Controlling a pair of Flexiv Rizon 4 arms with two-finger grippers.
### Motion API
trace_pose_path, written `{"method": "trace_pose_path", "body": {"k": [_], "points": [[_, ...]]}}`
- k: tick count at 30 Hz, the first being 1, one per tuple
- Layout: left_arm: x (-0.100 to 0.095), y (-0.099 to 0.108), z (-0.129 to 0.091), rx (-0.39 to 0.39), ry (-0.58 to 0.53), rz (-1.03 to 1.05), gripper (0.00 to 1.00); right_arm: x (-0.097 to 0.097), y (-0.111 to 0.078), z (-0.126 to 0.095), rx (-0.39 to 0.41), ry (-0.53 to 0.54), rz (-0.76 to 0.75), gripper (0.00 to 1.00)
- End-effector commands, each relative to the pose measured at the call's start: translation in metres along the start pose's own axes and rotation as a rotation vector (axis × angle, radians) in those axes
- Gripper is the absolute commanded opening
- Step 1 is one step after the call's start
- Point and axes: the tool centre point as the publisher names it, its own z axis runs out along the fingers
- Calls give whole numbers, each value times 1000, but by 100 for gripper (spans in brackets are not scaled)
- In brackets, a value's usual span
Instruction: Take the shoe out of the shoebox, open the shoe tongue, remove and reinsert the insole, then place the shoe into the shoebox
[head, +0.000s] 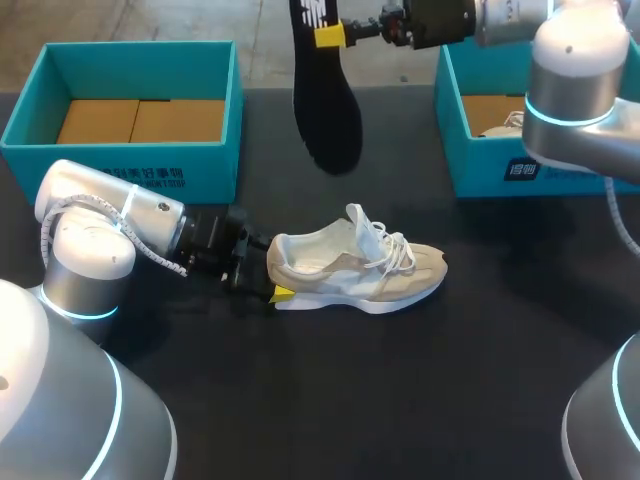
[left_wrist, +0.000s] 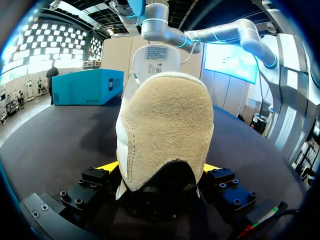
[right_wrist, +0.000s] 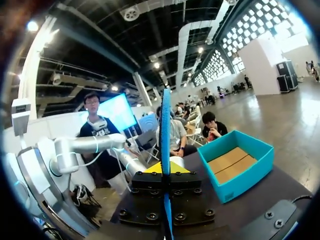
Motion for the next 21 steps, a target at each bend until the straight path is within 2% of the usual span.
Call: {"method": "trace_pose_path", "body": {"k": [1, 8, 21], "points": [[0, 2, 0, -1, 0, 0, 0, 22, 0, -12, -5, -34, 20, 0], [0, 2, 0, -1, 0, 0, 0, 51, 3, -21, 22, -53, 47, 0], [0, 2, 0, -1, 0, 0, 0, 95, 1, -24, 2, -85, 77, 0]]}}
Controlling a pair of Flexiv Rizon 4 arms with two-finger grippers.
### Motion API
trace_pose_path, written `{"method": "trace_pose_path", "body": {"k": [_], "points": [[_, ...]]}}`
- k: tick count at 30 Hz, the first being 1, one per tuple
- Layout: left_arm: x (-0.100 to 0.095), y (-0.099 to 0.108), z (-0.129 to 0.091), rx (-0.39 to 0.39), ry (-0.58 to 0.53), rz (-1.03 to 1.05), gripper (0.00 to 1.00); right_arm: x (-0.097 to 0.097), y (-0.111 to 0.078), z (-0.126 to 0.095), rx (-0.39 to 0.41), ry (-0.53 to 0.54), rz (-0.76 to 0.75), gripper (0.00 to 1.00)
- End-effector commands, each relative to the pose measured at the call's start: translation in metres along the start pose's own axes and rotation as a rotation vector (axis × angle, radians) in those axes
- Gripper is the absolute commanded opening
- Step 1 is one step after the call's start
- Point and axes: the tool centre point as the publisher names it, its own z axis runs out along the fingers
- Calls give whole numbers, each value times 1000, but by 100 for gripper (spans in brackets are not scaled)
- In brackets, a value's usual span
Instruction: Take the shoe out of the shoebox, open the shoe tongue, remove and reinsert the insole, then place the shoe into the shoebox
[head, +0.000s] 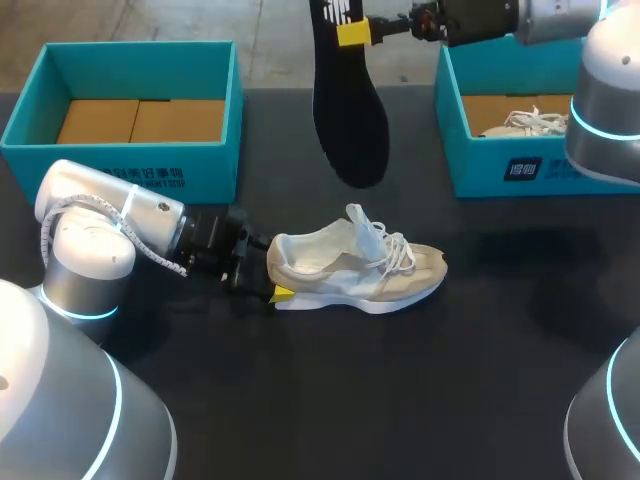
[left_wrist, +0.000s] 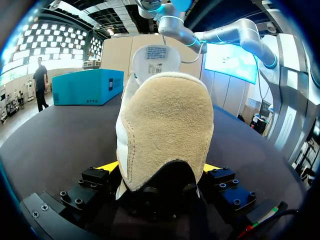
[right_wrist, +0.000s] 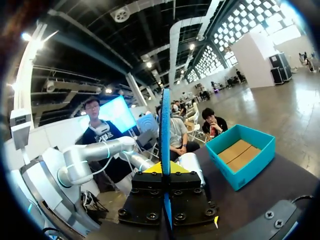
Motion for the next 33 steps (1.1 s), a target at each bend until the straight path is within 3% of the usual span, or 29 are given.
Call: {"method": "trace_pose_path", "body": {"k": [1, 20, 26, 33], "points": [[0, 2, 0, -1, 0, 0, 0, 17, -6, -4, -18, -50, 16, 0], [0, 2, 0, -1, 0, 0, 0, 70, -22, -25, -39, -127, 75, 0], [0, 2, 0, -1, 0, 0, 0, 80, -30, -29, -79, -136, 118, 0], [0, 2, 0, -1, 0, 0, 0, 90, -39, -33, -71, -150, 171, 0]]}}
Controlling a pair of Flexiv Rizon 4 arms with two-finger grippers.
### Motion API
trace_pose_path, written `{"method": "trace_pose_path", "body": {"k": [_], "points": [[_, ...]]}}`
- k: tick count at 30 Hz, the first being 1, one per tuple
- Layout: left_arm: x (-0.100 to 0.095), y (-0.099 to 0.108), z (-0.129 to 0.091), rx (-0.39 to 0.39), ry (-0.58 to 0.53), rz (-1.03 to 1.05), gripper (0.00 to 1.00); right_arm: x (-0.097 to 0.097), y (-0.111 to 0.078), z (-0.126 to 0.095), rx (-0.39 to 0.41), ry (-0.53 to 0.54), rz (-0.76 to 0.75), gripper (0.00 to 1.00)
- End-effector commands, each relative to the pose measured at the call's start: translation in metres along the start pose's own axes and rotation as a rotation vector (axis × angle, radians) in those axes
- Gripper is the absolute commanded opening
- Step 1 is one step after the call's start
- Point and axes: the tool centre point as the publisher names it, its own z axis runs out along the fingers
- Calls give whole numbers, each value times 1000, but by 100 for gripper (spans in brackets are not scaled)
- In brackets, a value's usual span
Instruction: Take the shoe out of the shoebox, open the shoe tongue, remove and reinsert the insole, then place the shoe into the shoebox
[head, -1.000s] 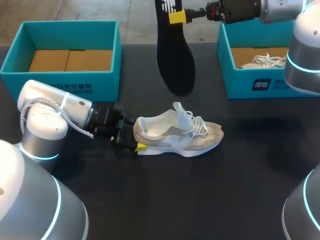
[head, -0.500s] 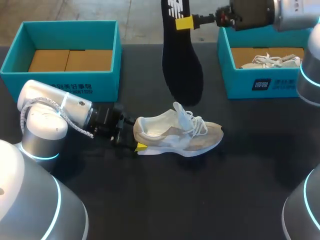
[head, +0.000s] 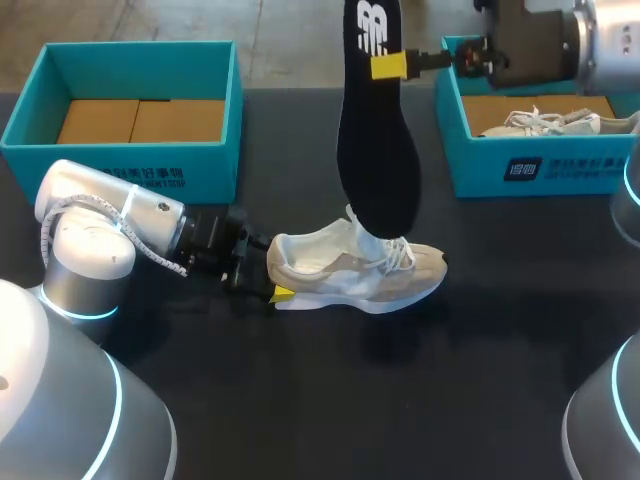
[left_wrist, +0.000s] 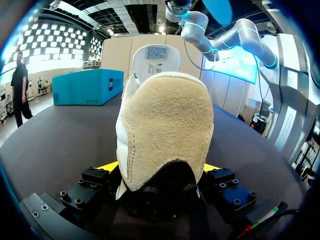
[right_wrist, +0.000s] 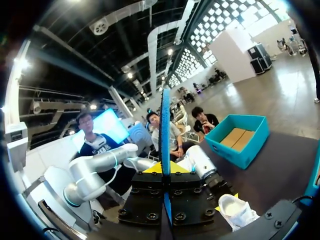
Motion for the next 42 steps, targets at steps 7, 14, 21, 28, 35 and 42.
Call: {"method": "trace_pose_path", "body": {"k": [7, 14, 21, 28, 35, 42], "points": [[1, 2, 0, 0, 0, 0, 0, 8, -8, -7, 19, -41, 1, 0], [1, 2, 0, 0, 0, 0, 0, 8, -8, -7, 19, -41, 1, 0], [1, 2, 0, 0, 0, 0, 0, 15, -15, -13, 31, -29, 19, 0], [1, 2, 0, 0, 0, 0, 0, 32, -32, -21, 50, 2, 85, 0], [1, 2, 0, 0, 0, 0, 0, 48, -36, -28, 15, 29, 84, 0], [1, 2, 0, 0, 0, 0, 0, 57, -36, -28, 51, 34, 105, 0]]}}
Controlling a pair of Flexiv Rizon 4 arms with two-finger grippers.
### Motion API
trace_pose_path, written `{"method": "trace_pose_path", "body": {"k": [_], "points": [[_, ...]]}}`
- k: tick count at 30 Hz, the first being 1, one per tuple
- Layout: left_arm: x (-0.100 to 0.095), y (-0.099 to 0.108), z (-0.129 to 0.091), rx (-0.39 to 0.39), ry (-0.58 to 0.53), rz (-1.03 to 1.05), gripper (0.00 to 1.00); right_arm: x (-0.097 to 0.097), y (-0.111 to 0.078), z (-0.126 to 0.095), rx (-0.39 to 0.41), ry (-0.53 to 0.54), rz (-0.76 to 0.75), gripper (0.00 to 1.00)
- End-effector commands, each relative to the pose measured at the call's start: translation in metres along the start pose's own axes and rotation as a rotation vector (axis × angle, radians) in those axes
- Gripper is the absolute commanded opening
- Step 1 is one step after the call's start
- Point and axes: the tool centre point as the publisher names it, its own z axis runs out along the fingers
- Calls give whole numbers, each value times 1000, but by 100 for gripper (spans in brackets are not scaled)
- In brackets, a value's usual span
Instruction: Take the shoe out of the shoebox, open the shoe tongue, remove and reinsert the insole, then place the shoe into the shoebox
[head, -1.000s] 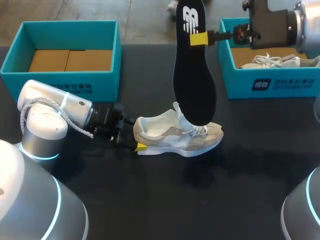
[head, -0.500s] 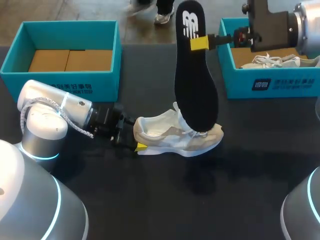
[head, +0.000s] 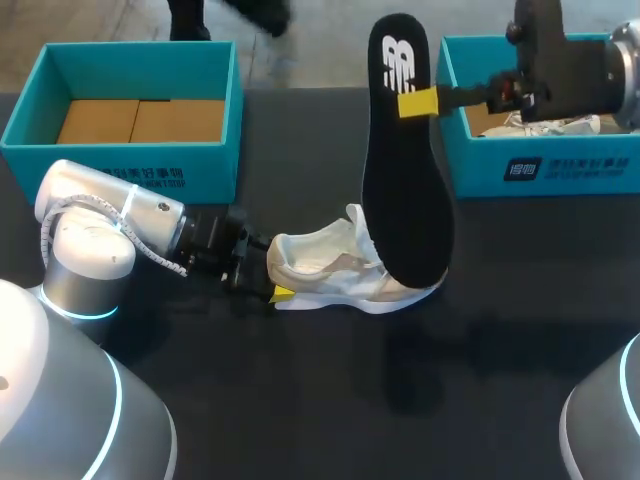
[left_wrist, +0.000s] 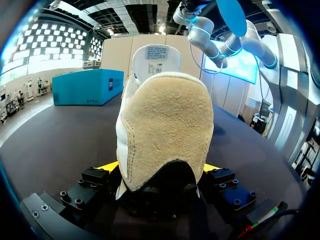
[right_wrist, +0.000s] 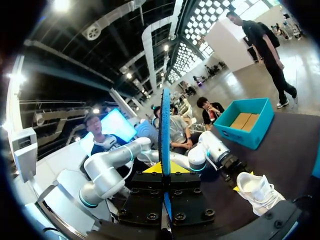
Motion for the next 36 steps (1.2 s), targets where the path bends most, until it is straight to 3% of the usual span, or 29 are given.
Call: {"method": "trace_pose_path", "body": {"k": [1, 34, 35, 36], "points": [[1, 2, 0, 0, 0, 0, 0, 6, 1, -1, 12, -12, 7, 0], [0, -4, 2, -20, 3, 5, 0, 8, 1, 0, 16, -8, 7, 0], [1, -6, 2, -24, 13, 7, 20, 8, 1, 0, 16, -8, 7, 0], [1, -8, 2, -39, 9, 13, 90, 8, 1, 0, 16, -8, 7, 0]]}}
